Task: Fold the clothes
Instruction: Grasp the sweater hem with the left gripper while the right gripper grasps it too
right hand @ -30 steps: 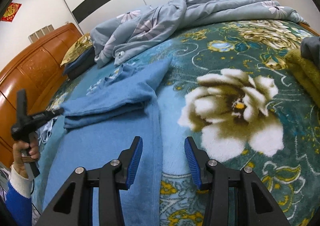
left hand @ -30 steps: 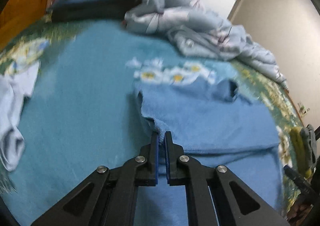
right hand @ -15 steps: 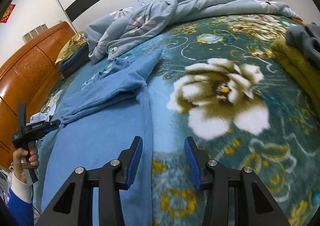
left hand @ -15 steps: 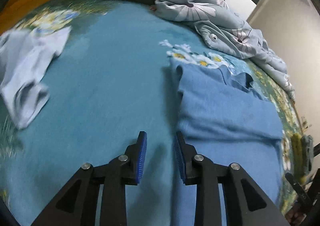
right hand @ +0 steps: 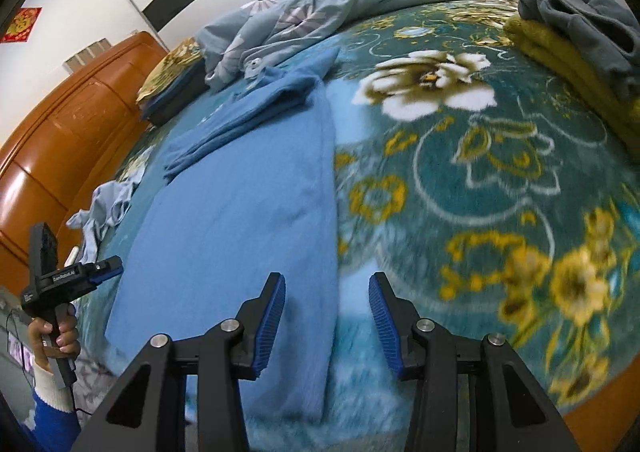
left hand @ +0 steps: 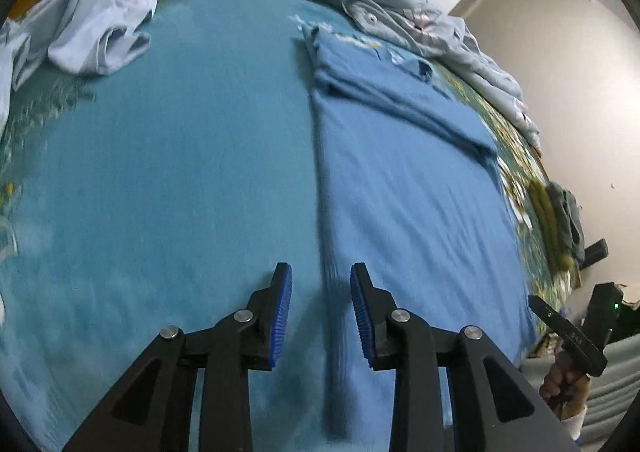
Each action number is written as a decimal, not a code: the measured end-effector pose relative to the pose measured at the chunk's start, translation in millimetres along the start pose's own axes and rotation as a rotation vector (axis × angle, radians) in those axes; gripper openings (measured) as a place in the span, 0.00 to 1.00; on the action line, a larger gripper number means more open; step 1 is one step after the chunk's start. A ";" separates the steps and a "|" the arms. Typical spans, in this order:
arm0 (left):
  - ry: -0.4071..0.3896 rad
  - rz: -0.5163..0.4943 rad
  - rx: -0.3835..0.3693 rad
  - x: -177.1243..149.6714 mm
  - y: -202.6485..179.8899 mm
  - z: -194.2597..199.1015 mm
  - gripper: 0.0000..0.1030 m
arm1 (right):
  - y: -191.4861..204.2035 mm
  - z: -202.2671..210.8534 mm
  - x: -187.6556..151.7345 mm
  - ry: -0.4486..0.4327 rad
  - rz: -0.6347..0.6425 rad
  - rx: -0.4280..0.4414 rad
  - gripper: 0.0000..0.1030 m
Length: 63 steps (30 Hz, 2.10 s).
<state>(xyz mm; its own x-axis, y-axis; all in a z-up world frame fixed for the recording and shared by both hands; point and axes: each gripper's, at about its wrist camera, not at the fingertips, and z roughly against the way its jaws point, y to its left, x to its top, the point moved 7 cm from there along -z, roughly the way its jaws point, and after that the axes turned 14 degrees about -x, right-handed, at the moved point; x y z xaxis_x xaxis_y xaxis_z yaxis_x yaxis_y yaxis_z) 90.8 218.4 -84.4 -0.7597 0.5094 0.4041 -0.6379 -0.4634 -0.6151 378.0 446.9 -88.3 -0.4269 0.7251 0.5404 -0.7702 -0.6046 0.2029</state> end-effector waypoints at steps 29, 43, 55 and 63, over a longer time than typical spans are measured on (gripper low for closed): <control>0.066 0.056 -0.205 -55.0 -18.0 7.2 0.37 | -17.5 8.7 -30.9 0.072 -0.099 0.048 0.04; 0.020 0.151 -0.314 -58.2 -3.4 14.7 0.05 | -22.9 8.2 -33.5 0.117 -0.178 0.179 0.04; -0.108 0.222 -0.563 13.4 -16.0 34.9 0.04 | -34.6 13.8 10.8 0.113 -0.371 0.513 0.04; -0.153 0.223 -0.570 121.1 -21.1 19.0 0.04 | -13.3 5.1 105.4 0.031 -0.408 0.616 0.04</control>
<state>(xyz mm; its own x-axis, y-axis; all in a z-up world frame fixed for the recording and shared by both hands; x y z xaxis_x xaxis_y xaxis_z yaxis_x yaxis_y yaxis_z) 9.9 276.1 -9.6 -0.9031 0.3157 0.2912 -0.3269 -0.0655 -0.9428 345.7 529.7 -29.9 -0.1839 0.9354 0.3021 -0.4689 -0.3536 0.8094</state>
